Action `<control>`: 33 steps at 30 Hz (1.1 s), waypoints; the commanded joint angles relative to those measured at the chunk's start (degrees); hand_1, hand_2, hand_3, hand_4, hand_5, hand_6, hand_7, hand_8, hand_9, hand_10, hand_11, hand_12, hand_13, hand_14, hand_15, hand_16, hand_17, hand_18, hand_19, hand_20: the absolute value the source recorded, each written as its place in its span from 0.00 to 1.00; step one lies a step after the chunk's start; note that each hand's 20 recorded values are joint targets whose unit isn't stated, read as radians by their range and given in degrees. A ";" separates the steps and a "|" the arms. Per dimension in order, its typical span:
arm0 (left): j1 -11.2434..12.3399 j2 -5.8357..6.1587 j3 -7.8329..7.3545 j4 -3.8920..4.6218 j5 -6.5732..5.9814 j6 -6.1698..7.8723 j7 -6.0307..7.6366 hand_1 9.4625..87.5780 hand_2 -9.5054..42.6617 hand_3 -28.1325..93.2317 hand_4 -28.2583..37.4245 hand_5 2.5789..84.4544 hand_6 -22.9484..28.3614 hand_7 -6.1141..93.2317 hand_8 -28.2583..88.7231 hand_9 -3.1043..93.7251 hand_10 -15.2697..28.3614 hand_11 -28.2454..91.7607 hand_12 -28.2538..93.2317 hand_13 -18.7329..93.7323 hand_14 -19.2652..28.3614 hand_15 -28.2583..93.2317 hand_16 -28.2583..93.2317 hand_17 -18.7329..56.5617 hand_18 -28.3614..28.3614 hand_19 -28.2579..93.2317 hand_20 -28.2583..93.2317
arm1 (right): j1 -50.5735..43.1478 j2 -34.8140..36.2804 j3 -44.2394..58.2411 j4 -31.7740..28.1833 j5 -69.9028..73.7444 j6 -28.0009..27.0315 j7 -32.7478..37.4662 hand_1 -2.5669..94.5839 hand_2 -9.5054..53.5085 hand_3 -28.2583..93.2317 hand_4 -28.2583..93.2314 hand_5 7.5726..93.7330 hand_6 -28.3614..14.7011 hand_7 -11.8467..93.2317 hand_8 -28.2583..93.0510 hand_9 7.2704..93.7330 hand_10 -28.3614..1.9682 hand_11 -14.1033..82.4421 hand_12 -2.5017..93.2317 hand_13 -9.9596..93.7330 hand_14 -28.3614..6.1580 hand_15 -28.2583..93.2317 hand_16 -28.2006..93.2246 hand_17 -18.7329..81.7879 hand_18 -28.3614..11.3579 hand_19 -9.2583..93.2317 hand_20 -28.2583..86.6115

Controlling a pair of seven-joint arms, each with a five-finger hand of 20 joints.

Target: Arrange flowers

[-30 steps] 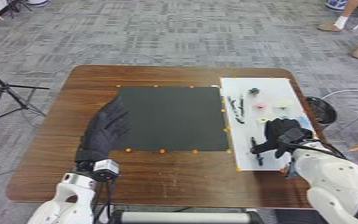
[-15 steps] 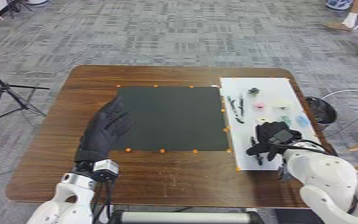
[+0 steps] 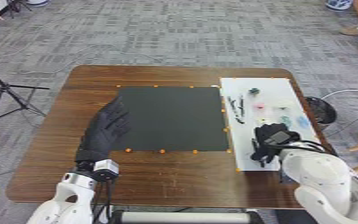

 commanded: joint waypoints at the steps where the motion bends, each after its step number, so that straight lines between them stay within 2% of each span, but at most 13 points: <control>1: 0.18 -0.15 -0.18 0.03 -0.38 -0.44 -0.21 0.22 0.04 0.70 0.00 0.25 0.49 0.27 0.15 0.23 0.56 0.33 0.42 0.32 0.67 0.36 0.30 0.08 0.93 0.60 0.28 | -5.17 -1.17 -2.44 2.11 -0.01 -3.90 0.57 0.48 0.00 0.66 0.00 0.77 0.70 0.41 0.11 0.79 0.56 0.64 0.40 0.73 0.52 0.86 0.50 0.48 0.20 0.91 0.49; 4: 0.17 -0.25 -0.16 0.05 -0.39 -0.51 -0.22 0.22 0.04 0.70 0.00 0.25 0.49 0.27 0.15 0.23 0.56 0.33 0.42 0.32 0.67 0.36 0.30 0.08 0.93 0.60 0.28 | -5.17 -1.63 -3.63 3.34 -2.00 -3.31 0.28 0.47 0.00 0.70 0.00 0.78 0.71 0.43 0.11 0.78 0.56 0.67 0.42 0.73 0.52 0.87 0.51 0.48 0.20 0.91 0.50; 5: 0.15 -0.25 -0.10 0.07 -0.44 -0.43 -0.17 0.22 0.05 0.70 0.00 0.24 0.49 0.27 0.15 0.23 0.56 0.33 0.42 0.32 0.67 0.36 0.30 0.08 0.93 0.60 0.28 | -5.54 -1.75 -3.71 3.80 -2.79 -2.69 -0.67 0.48 0.00 0.70 0.00 0.78 0.70 0.44 0.16 0.78 0.57 0.69 0.42 0.73 0.52 0.88 0.51 0.48 0.20 0.91 0.51; 7: 0.18 -0.33 0.03 0.07 -0.55 -0.04 0.11 0.22 0.05 0.70 0.00 0.24 0.49 0.27 0.15 0.23 0.56 0.33 0.42 0.32 0.67 0.36 0.30 0.08 0.93 0.60 0.28 | -6.44 -1.79 -4.42 4.69 -4.67 0.60 -1.71 0.54 0.00 0.65 0.00 0.77 0.69 0.48 0.25 0.78 0.60 0.71 0.43 0.73 0.53 0.89 0.51 0.48 0.20 0.92 0.51; 9: 0.28 -0.39 -0.03 0.02 -0.51 -0.16 0.02 0.22 0.05 0.69 0.00 0.24 0.49 0.27 0.15 0.23 0.56 0.33 0.42 0.32 0.67 0.36 0.30 0.08 0.92 0.60 0.28 | -7.30 -2.12 -4.93 5.13 -4.83 3.51 -1.25 0.60 0.00 0.62 0.00 0.78 0.70 0.53 0.25 0.79 0.62 0.73 0.44 0.75 0.54 0.89 0.52 0.49 0.20 0.92 0.52; 12: 0.48 -0.34 -0.16 -0.10 -0.54 -0.12 -0.11 0.22 0.05 0.70 0.00 0.24 0.49 0.27 0.15 0.23 0.56 0.33 0.42 0.32 0.67 0.36 0.30 0.08 0.92 0.60 0.28 | -8.24 -2.50 -5.38 5.32 -5.45 6.49 -1.56 0.56 0.00 0.77 0.00 0.81 0.71 0.55 0.26 0.84 0.65 0.70 0.51 0.77 0.56 0.90 0.52 0.51 0.21 0.93 0.52; 16: 0.25 0.13 -0.26 -0.07 -0.73 0.38 0.26 0.22 0.05 0.70 0.00 0.24 0.49 0.27 0.15 0.23 0.56 0.33 0.42 0.32 0.67 0.36 0.30 0.08 0.92 0.60 0.28 | -8.08 -2.26 -5.50 5.12 -5.48 10.70 -2.23 0.53 0.00 0.86 0.00 0.82 0.69 0.55 0.31 0.84 0.67 0.71 0.57 0.78 0.55 0.91 0.54 0.52 0.20 0.94 0.53; 19: -0.56 0.94 -0.27 0.19 -0.84 0.51 0.61 0.22 0.05 0.70 0.00 0.24 0.49 0.27 0.15 0.23 0.56 0.33 0.42 0.32 0.67 0.36 0.30 0.08 0.92 0.60 0.28 | -7.69 -1.98 -4.66 4.56 -4.75 13.83 -2.57 0.49 0.00 0.91 0.04 0.79 0.67 0.56 0.40 0.83 0.65 0.74 0.61 0.77 0.53 0.92 0.56 0.51 0.18 0.95 0.55; 24: -1.33 3.26 -0.70 -0.05 -0.99 1.22 0.96 0.22 0.05 0.71 0.00 0.25 0.49 0.27 0.15 0.23 0.56 0.33 0.42 0.32 0.67 0.36 0.30 0.08 0.92 0.60 0.28 | -3.69 -0.39 -4.29 3.56 -2.21 19.27 -3.69 0.44 0.00 0.94 0.11 0.76 0.64 0.61 0.45 0.83 0.63 0.82 0.63 0.78 0.50 0.96 0.57 0.51 0.16 0.96 0.58; 26: -1.40 4.56 -0.99 -0.27 -1.32 1.81 1.40 0.22 0.05 0.69 0.00 0.25 0.49 0.27 0.15 0.23 0.56 0.33 0.42 0.32 0.67 0.36 0.30 0.08 0.91 0.60 0.28 | 1.47 0.24 -6.54 4.77 -4.44 21.54 -6.03 0.43 0.00 0.94 0.13 0.76 0.64 0.62 0.47 0.83 0.62 0.83 0.62 0.78 0.50 0.96 0.57 0.52 0.15 0.96 0.58; 29: -1.26 5.73 -1.86 -0.64 -1.03 1.93 1.54 0.22 0.05 0.69 0.00 0.25 0.49 0.27 0.15 0.23 0.57 0.33 0.41 0.32 0.67 0.36 0.30 0.08 0.91 0.60 0.28 | 10.80 -0.79 -10.71 6.83 -2.62 20.86 -6.52 0.42 0.00 0.95 0.14 0.76 0.62 0.63 0.47 0.84 0.61 0.85 0.60 0.78 0.49 0.97 0.58 0.52 0.15 0.97 0.58; 33: -2.01 7.10 -1.99 -0.79 -0.93 1.96 1.74 0.22 0.05 0.70 0.00 0.25 0.49 0.27 0.15 0.23 0.57 0.33 0.41 0.32 0.68 0.36 0.30 0.08 0.90 0.60 0.28 | 19.95 -2.81 -15.21 8.71 -1.94 23.34 -6.98 0.41 0.00 0.95 0.16 0.76 0.62 0.65 0.47 0.84 0.60 0.86 0.59 0.78 0.49 0.97 0.58 0.52 0.15 0.97 0.59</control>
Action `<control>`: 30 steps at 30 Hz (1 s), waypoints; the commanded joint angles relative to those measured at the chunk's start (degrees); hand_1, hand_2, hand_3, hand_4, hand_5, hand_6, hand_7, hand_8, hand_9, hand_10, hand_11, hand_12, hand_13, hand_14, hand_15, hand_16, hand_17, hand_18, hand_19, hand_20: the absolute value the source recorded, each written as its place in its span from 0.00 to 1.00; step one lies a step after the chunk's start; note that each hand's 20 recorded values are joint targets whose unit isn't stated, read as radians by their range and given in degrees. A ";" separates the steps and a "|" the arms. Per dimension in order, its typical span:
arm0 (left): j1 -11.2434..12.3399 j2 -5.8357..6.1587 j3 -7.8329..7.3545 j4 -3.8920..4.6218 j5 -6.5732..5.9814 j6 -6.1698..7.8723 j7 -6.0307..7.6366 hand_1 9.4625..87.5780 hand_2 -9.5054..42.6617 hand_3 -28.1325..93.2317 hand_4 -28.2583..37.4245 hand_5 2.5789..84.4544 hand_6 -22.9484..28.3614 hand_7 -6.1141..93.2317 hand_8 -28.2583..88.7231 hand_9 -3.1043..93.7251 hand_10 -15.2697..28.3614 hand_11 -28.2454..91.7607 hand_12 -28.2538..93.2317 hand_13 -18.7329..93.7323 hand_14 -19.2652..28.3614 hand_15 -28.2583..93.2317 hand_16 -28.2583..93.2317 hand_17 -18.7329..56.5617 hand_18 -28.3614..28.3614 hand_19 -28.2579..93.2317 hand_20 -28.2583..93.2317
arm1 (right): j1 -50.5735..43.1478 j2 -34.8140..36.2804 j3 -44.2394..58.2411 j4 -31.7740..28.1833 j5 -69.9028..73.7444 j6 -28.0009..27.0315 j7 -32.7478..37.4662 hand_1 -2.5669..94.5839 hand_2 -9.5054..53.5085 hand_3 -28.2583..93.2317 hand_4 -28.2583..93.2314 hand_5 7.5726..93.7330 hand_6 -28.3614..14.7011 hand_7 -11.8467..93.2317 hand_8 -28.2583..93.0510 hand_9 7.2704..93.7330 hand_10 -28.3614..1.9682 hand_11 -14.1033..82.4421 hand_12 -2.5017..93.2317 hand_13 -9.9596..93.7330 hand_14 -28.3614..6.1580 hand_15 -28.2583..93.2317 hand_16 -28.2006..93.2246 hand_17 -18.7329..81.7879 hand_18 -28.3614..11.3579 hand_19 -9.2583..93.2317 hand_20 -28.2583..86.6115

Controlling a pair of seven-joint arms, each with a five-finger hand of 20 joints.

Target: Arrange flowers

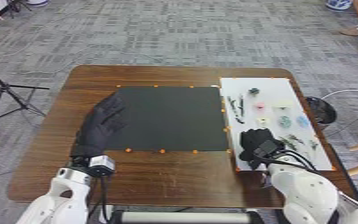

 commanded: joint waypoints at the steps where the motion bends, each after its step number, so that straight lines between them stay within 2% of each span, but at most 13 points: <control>1: -1.00 3.28 -1.64 -0.88 -0.08 1.23 0.70 0.22 0.05 0.70 0.00 0.25 0.49 0.27 0.15 0.23 0.57 0.33 0.41 0.32 0.68 0.36 0.30 0.08 0.90 0.60 0.28 | 22.35 -3.82 -8.27 4.06 0.69 0.97 -2.43 0.41 0.00 0.95 0.16 0.76 0.62 0.65 0.47 0.84 0.60 0.86 0.59 0.79 0.48 0.97 0.58 0.52 0.15 0.97 0.59; 3: -1.25 3.70 -1.99 -1.16 0.11 1.18 0.75 0.22 0.05 0.70 0.00 0.25 0.49 0.27 0.15 0.23 0.57 0.33 0.41 0.32 0.68 0.36 0.30 0.08 0.90 0.60 0.28 | 26.83 -6.03 -11.02 5.39 0.90 1.31 -2.86 0.41 0.00 0.96 0.16 0.76 0.62 0.65 0.47 0.84 0.60 0.86 0.59 0.79 0.48 0.98 0.58 0.52 0.15 0.97 0.59; 6: -2.08 4.56 -2.25 -1.71 1.26 1.74 1.37 0.21 0.05 0.70 0.00 0.26 0.49 0.26 0.15 0.23 0.57 0.33 0.41 0.32 0.68 0.36 0.30 0.08 0.90 0.60 0.28 | 31.62 -10.22 -14.70 7.26 1.48 1.38 -2.20 0.40 0.00 0.96 0.17 0.77 0.62 0.65 0.47 0.84 0.61 0.86 0.59 0.79 0.49 0.98 0.58 0.53 0.15 0.97 0.59; 8: -2.83 5.28 -2.41 -1.88 1.28 1.72 1.57 0.21 0.05 0.71 0.00 0.26 0.49 0.27 0.15 0.23 0.57 0.33 0.41 0.32 0.68 0.36 0.30 0.08 0.90 0.60 0.29 | 33.46 -13.08 -16.73 8.34 2.21 1.37 -1.81 0.40 0.00 0.96 0.17 0.77 0.62 0.65 0.47 0.84 0.61 0.86 0.59 0.79 0.48 0.98 0.58 0.53 0.15 0.97 0.59; 11: -4.54 6.18 -2.12 -1.54 1.51 1.53 1.76 0.21 0.05 0.71 0.00 0.26 0.49 0.27 0.15 0.24 0.57 0.33 0.41 0.32 0.68 0.36 0.30 0.08 0.90 0.60 0.29 | 35.10 -16.95 -19.30 10.07 2.15 0.34 -1.27 0.40 0.00 0.96 0.17 0.77 0.61 0.65 0.47 0.85 0.61 0.86 0.59 0.79 0.48 0.98 0.58 0.53 0.14 0.97 0.59; 14: -5.56 5.92 -1.64 -1.38 1.69 0.71 1.83 0.21 0.05 0.71 0.00 0.26 0.49 0.27 0.15 0.24 0.57 0.33 0.41 0.32 0.68 0.37 0.30 0.08 0.90 0.60 0.29 | 34.67 -17.95 -20.21 9.41 1.55 -0.42 0.02 0.40 0.00 0.96 0.17 0.77 0.61 0.64 0.47 0.85 0.61 0.86 0.59 0.79 0.48 0.98 0.58 0.53 0.14 0.97 0.59; 16: -5.71 5.61 -1.33 -1.16 1.51 0.53 1.69 0.21 0.05 0.71 0.00 0.26 0.49 0.27 0.15 0.24 0.57 0.33 0.41 0.33 0.68 0.37 0.30 0.08 0.90 0.60 0.29 | 33.54 -17.34 -19.12 7.65 1.95 -4.71 1.67 0.40 0.00 0.96 0.17 0.77 0.62 0.64 0.47 0.85 0.61 0.86 0.59 0.79 0.49 0.98 0.58 0.53 0.14 0.97 0.59; 18: -4.85 5.32 -1.67 -1.39 1.33 0.69 1.51 0.21 0.05 0.71 0.00 0.26 0.49 0.27 0.15 0.24 0.57 0.33 0.41 0.33 0.67 0.36 0.30 0.08 0.90 0.60 0.29 | 32.23 -15.25 -17.94 6.18 3.87 -6.04 1.97 0.42 0.00 0.94 0.13 0.77 0.64 0.64 0.46 0.84 0.62 0.86 0.59 0.79 0.50 0.97 0.58 0.53 0.15 0.97 0.58; 20: -4.03 5.01 -2.05 -1.55 1.25 0.66 0.95 0.21 0.05 0.71 0.00 0.26 0.49 0.27 0.15 0.24 0.57 0.33 0.41 0.33 0.67 0.36 0.30 0.08 0.90 0.60 0.29 | 31.18 -13.51 -16.31 4.36 3.00 -12.28 3.14 0.41 0.00 0.90 0.04 0.78 0.66 0.62 0.41 0.84 0.62 0.84 0.58 0.79 0.51 0.96 0.58 0.53 0.16 0.97 0.57; 22: -3.23 4.81 -2.29 -1.68 1.17 0.78 0.75 0.21 0.05 0.71 0.00 0.26 0.49 0.27 0.15 0.24 0.57 0.33 0.41 0.33 0.67 0.36 0.30 0.08 0.90 0.60 0.29 | 30.16 -11.46 -15.35 3.22 3.70 -14.49 4.68 0.33 0.00 0.87 0.00 0.82 0.67 0.58 0.19 0.84 0.62 0.82 0.58 0.79 0.51 0.96 0.58 0.52 0.16 0.98 0.56; 24: -2.65 4.69 -2.37 -1.67 1.21 1.08 0.75 0.21 0.05 0.71 0.00 0.26 0.49 0.26 0.15 0.24 0.57 0.33 0.41 0.33 0.67 0.36 0.30 0.08 0.90 0.60 0.29 | 29.35 -10.09 -14.67 2.90 3.60 -16.73 5.83 0.37 0.00 0.77 0.00 0.83 0.67 0.56 0.15 0.84 0.62 0.82 0.58 0.79 0.50 0.95 0.57 0.52 0.16 0.98 0.56; 27: -2.45 4.67 -2.19 -1.50 1.13 1.15 0.78 0.21 0.04 0.71 0.00 0.26 0.49 0.26 0.15 0.24 0.57 0.33 0.41 0.33 0.68 0.36 0.30 0.08 0.90 0.60 0.29 | 28.22 -8.99 -14.02 3.69 3.98 -18.06 6.50 0.41 0.00 0.65 0.00 0.85 0.67 0.53 0.14 0.84 0.62 0.81 0.57 0.79 0.50 0.95 0.57 0.53 0.15 0.98 0.55; 30: -2.71 4.54 -1.83 -1.16 1.11 1.04 0.84 0.21 0.04 0.71 0.00 0.26 0.49 0.26 0.15 0.24 0.57 0.33 0.41 0.33 0.67 0.36 0.30 0.08 0.90 0.60 0.29 | 27.55 -8.83 -14.56 5.33 1.82 -18.48 6.39 0.42 0.00 0.61 0.00 0.87 0.67 0.50 0.15 0.85 0.61 0.80 0.57 0.80 0.49 0.95 0.57 0.53 0.14 0.98 0.54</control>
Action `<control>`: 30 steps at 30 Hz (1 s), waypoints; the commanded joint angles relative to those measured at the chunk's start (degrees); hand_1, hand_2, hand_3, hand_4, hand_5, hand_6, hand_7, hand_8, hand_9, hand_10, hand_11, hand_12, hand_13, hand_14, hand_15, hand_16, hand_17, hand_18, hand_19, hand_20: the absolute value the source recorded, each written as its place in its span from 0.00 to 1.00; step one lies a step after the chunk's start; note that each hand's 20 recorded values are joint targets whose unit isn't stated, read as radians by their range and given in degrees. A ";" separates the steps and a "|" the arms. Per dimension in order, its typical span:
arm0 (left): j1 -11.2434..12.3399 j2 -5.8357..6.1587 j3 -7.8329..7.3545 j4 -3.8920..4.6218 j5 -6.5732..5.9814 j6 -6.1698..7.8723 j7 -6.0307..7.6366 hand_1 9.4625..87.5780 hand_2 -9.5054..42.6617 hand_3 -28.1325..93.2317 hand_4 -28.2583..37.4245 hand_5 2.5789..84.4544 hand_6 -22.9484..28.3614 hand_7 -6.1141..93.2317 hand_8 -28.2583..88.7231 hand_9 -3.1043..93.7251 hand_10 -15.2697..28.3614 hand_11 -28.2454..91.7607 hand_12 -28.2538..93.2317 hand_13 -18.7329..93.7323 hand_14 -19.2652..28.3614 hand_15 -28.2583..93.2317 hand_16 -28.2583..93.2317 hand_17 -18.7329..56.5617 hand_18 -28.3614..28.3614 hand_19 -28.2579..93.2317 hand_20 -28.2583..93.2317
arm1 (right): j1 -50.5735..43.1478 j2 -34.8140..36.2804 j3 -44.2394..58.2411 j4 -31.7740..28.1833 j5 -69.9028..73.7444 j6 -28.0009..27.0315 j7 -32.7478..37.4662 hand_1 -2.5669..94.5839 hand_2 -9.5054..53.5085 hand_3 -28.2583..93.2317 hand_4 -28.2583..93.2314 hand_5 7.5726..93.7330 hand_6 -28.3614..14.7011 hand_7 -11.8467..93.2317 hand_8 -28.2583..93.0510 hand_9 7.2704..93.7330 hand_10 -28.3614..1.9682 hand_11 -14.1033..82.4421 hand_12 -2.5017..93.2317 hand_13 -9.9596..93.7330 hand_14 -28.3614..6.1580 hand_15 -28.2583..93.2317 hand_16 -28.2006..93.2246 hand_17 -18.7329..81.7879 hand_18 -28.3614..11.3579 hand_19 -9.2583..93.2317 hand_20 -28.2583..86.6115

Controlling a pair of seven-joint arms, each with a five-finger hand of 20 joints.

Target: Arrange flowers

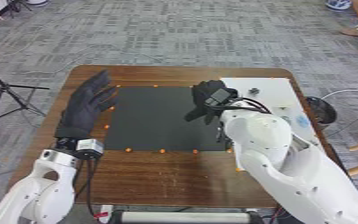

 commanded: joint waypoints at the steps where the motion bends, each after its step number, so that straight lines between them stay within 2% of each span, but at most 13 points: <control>1: 0.91 -0.82 0.68 0.37 -0.10 -0.09 -0.41 0.21 0.05 0.71 0.00 0.26 0.49 0.26 0.16 0.24 0.57 0.33 0.41 0.33 0.68 0.36 0.30 0.08 0.90 0.60 0.29 | -2.87 4.38 0.24 5.10 -2.85 -1.17 2.27 0.42 0.00 0.62 0.00 0.87 0.67 0.50 0.15 0.85 0.61 0.80 0.57 0.80 0.49 0.95 0.57 0.53 0.14 0.98 0.54; 5: 0.24 -0.99 1.19 0.57 0.50 -0.47 -0.51 0.21 0.05 0.71 0.00 0.26 0.49 0.26 0.16 0.24 0.57 0.33 0.41 0.33 0.68 0.36 0.30 0.08 0.90 0.60 0.29 | -2.50 3.49 -0.97 7.52 -5.12 -2.57 2.00 0.40 0.00 0.64 0.00 0.86 0.67 0.53 0.16 0.85 0.61 0.80 0.57 0.79 0.49 0.94 0.58 0.53 0.14 0.98 0.54; 9: -0.31 -1.01 1.61 0.89 0.42 -0.71 -0.28 0.21 0.05 0.71 0.00 0.26 0.49 0.26 0.16 0.24 0.57 0.33 0.41 0.33 0.68 0.36 0.30 0.08 0.90 0.60 0.29 | -2.87 3.52 -1.05 8.18 -4.92 -4.33 3.02 0.38 0.00 0.67 0.00 0.86 0.67 0.54 0.16 0.85 0.61 0.80 0.57 0.79 0.49 0.94 0.58 0.52 0.14 0.98 0.54; 19: 1.54 -0.90 0.74 0.26 0.24 -0.71 -0.12 0.21 0.05 0.71 0.00 0.26 0.48 0.26 0.16 0.24 0.57 0.33 0.41 0.33 0.68 0.36 0.30 0.08 0.90 0.59 0.29 | -6.62 5.44 0.63 5.81 -4.58 -6.95 4.45 0.35 0.00 0.71 0.00 0.85 0.67 0.55 0.15 0.84 0.60 0.80 0.58 0.79 0.48 0.94 0.58 0.52 0.14 0.98 0.54; 24: 1.28 -1.20 1.11 0.59 0.25 -1.06 -0.27 0.21 0.05 0.71 0.00 0.26 0.49 0.26 0.16 0.24 0.57 0.33 0.41 0.33 0.68 0.36 0.30 0.08 0.90 0.59 0.29 | -7.86 5.23 1.33 5.77 -3.12 -8.89 5.42 0.31 0.00 0.78 0.00 0.85 0.67 0.55 0.15 0.84 0.60 0.80 0.57 0.79 0.48 0.94 0.58 0.52 0.14 0.98 0.54; 29: 1.21 -1.35 1.17 0.69 0.06 -1.36 -0.49 0.21 0.05 0.71 0.00 0.26 0.49 0.26 0.16 0.24 0.57 0.33 0.41 0.33 0.68 0.36 0.30 0.08 0.90 0.59 0.29 | -9.84 3.13 2.65 7.83 -1.72 -9.56 5.48 0.35 0.00 0.85 0.00 0.82 0.66 0.53 0.15 0.81 0.60 0.80 0.59 0.77 0.48 0.94 0.59 0.50 0.16 0.96 0.54; 30: 1.20 -1.35 1.24 0.70 0.00 -1.34 -0.35 0.21 0.05 0.71 0.00 0.26 0.49 0.26 0.16 0.24 0.57 0.33 0.41 0.33 0.68 0.36 0.30 0.08 0.90 0.59 0.29 | -10.46 3.01 3.34 8.25 -0.52 -8.76 4.52 0.36 0.00 0.85 0.00 0.82 0.66 0.52 0.19 0.80 0.60 0.80 0.60 0.77 0.48 0.94 0.59 0.50 0.16 0.96 0.54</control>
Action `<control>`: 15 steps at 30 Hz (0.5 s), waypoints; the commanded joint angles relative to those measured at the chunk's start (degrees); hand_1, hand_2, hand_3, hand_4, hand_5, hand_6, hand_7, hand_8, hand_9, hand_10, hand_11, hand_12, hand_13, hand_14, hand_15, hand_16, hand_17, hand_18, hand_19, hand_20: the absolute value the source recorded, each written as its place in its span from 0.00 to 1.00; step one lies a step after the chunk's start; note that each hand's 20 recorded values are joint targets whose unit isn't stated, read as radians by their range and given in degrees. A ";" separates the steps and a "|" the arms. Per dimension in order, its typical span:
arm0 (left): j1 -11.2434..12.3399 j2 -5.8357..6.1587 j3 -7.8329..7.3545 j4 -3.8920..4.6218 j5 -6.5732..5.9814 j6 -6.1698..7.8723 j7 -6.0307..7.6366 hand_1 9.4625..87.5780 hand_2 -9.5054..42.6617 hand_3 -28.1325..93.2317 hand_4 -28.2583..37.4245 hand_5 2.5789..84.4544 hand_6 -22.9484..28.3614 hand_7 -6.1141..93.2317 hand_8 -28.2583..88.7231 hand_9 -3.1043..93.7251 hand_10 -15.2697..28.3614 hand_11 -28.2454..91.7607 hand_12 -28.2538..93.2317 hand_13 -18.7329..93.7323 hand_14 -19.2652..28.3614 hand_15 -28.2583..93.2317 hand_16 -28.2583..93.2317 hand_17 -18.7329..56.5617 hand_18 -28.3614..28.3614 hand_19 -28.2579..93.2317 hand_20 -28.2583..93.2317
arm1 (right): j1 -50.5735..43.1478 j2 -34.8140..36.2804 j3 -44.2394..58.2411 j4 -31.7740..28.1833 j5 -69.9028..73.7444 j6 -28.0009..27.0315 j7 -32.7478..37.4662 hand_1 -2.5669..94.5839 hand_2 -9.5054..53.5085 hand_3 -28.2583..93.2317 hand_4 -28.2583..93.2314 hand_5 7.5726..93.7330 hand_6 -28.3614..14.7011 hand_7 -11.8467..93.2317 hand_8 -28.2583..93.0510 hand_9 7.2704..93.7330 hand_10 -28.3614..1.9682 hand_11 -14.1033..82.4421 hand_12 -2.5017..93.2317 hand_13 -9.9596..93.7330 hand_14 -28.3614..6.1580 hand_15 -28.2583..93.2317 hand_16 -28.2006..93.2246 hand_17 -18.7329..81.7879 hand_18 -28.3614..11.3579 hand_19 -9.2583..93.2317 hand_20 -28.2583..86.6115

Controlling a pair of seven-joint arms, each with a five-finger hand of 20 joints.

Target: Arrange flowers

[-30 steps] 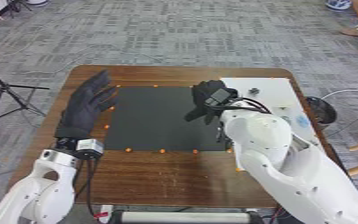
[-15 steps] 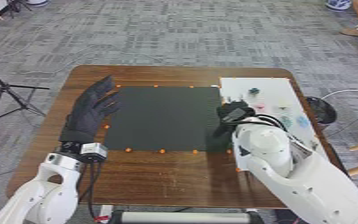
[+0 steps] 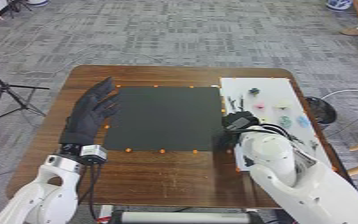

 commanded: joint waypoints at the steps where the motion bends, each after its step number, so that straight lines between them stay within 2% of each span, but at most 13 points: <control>1: 0.24 -0.73 0.21 0.00 -0.08 -0.94 -0.36 0.21 0.05 0.71 0.00 0.26 0.49 0.26 0.16 0.24 0.57 0.33 0.41 0.33 0.68 0.36 0.30 0.08 0.90 0.60 0.29 | -3.52 -2.15 1.76 3.18 4.11 -0.97 1.99 0.40 0.00 0.85 0.00 0.81 0.66 0.50 0.30 0.80 0.60 0.80 0.62 0.76 0.48 0.94 0.60 0.50 0.16 0.95 0.55; 2: 0.26 -0.75 0.17 0.03 -0.08 -0.97 -0.34 0.21 0.05 0.71 0.00 0.26 0.49 0.26 0.16 0.24 0.57 0.33 0.41 0.33 0.68 0.36 0.30 0.08 0.90 0.60 0.29 | -4.10 -2.54 2.42 3.64 4.27 -0.60 1.17 0.44 0.00 0.84 0.00 0.81 0.66 0.49 0.36 0.80 0.62 0.81 0.63 0.76 0.48 0.94 0.60 0.50 0.16 0.95 0.55; 6: 0.80 -0.82 -0.08 -0.18 -0.11 -0.72 -0.21 0.21 0.05 0.71 0.00 0.26 0.49 0.26 0.16 0.24 0.57 0.33 0.41 0.33 0.68 0.36 0.30 0.08 0.90 0.60 0.29 | -5.62 -2.73 3.77 3.87 5.30 1.56 -1.26 0.52 0.00 0.86 0.00 0.82 0.67 0.49 0.36 0.81 0.64 0.83 0.66 0.77 0.49 0.95 0.60 0.50 0.17 0.95 0.56; 9: 0.91 -0.78 -0.24 -0.22 -0.24 -0.61 -0.14 0.21 0.05 0.71 0.00 0.26 0.49 0.26 0.16 0.24 0.57 0.33 0.41 0.33 0.68 0.36 0.30 0.08 0.90 0.60 0.29 | -5.97 -3.01 4.10 3.27 10.56 4.85 0.66 0.50 0.00 0.92 0.02 0.81 0.67 0.51 0.41 0.81 0.64 0.84 0.67 0.77 0.48 0.96 0.61 0.50 0.17 0.94 0.56; 15: 0.60 -0.52 -0.50 -0.22 -0.40 -0.15 0.38 0.21 0.05 0.71 0.00 0.26 0.49 0.26 0.16 0.24 0.57 0.33 0.41 0.33 0.68 0.36 0.30 0.08 0.90 0.59 0.29 | -5.01 -3.12 4.14 0.70 10.93 14.11 -2.05 0.43 0.00 0.95 0.12 0.77 0.65 0.60 0.47 0.82 0.65 0.88 0.68 0.79 0.50 0.98 0.60 0.52 0.16 0.95 0.57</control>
